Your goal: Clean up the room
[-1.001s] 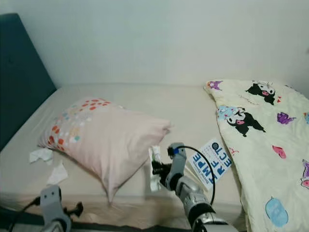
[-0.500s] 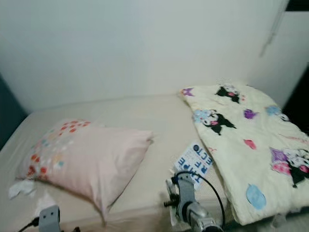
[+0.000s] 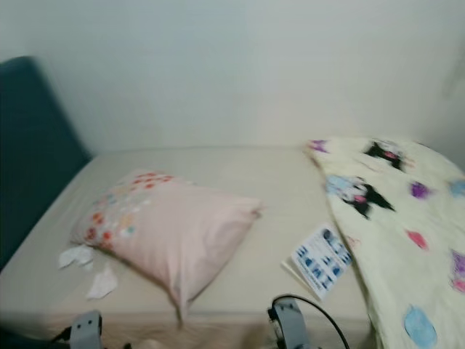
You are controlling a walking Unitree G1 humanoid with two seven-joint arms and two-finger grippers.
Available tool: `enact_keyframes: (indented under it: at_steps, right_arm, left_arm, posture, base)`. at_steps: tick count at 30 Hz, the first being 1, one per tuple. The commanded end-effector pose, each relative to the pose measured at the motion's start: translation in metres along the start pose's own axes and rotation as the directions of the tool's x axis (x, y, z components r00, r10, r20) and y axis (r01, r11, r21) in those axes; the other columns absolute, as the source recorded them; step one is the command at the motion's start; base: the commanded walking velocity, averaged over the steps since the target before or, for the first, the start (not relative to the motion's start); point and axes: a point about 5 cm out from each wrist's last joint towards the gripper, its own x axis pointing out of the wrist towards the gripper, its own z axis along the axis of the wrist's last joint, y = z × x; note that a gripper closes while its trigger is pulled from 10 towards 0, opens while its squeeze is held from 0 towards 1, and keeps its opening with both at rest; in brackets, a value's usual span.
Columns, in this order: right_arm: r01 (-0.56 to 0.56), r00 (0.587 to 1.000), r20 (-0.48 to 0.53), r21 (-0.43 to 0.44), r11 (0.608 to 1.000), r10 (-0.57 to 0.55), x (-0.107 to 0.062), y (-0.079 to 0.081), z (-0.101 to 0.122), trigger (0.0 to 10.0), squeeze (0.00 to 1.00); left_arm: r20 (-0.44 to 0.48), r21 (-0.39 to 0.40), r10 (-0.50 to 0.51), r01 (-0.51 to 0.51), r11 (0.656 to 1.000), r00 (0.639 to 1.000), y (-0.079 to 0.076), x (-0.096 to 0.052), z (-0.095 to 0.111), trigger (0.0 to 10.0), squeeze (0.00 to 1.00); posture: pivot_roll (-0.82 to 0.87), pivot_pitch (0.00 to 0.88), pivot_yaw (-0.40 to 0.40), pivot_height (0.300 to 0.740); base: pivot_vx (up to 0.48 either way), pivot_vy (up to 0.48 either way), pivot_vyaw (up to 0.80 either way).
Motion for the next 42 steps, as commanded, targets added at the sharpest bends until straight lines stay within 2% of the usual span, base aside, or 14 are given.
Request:
enact_keyframes:
  at_steps: [1, 10, 24, 27, 34, 42]
  right_arm:
    - [0.019, 0.999, -0.03, -0.005, 1.0, -0.019, -0.002, -0.004, -0.007, 10.0, 0.0]
    - [0.03, 0.999, -0.043, -0.01, 1.0, -0.03, -0.003, -0.006, -0.012, 10.0, 0.0]
    - [0.05, 0.996, -0.07, -0.023, 0.998, -0.052, -0.005, -0.009, -0.019, 10.0, 0.0]
    - [0.059, 0.995, -0.08, -0.023, 0.998, -0.06, -0.006, -0.011, -0.023, 10.0, 0.0]
    - [0.065, 0.994, -0.088, -0.017, 0.998, -0.066, -0.006, -0.012, -0.025, 10.0, 0.0]
    - [0.074, 0.99, -0.118, -0.004, 0.997, -0.074, -0.008, -0.013, -0.034, 10.0, 0.0]
  left_arm:
    - [0.005, -0.005, -0.01, 0.01, 1.0, 1.0, -0.008, 0.002, 0.005, 10.0, 0.0]
    - [0.011, 0.003, -0.024, 0.024, 1.0, 1.0, -0.013, 0.003, 0.008, 10.0, 0.0]
    - [-0.023, 0.023, -0.045, 0.045, 0.999, 0.999, -0.014, 0.002, -0.001, 10.0, 0.0]
    - [-0.029, 0.048, -0.068, 0.069, 0.996, 0.997, -0.017, 0.002, -0.001, 10.0, 0.0]
    - [-0.029, 0.041, -0.065, 0.066, 0.997, 0.997, -0.021, 0.003, 0.001, 10.0, 0.0]
    - [-0.061, 0.065, -0.052, 0.056, 0.996, 0.997, -0.023, 0.001, -0.009, 10.0, 0.0]
  posture:
    - [-0.02, 0.0, -0.018, 0.727]
    - [-0.02, 0.0, -0.02, 0.727]
    - [-0.02, 0.0, -0.025, 0.727]
    - [-0.02, 0.0, -0.027, 0.727]
    - [-0.02, 0.0, -0.027, 0.727]
    - [-0.02, 0.0, -0.027, 0.727]
  base:
    - [0.0, 0.0, 0.71]
    - [0.0, 0.0, 0.71]
    - [0.0, 0.0, 0.71]
    - [0.0, -0.474, 0.71]
    - [0.0, -0.432, 0.71]
    - [0.0, 0.0, 0.71]
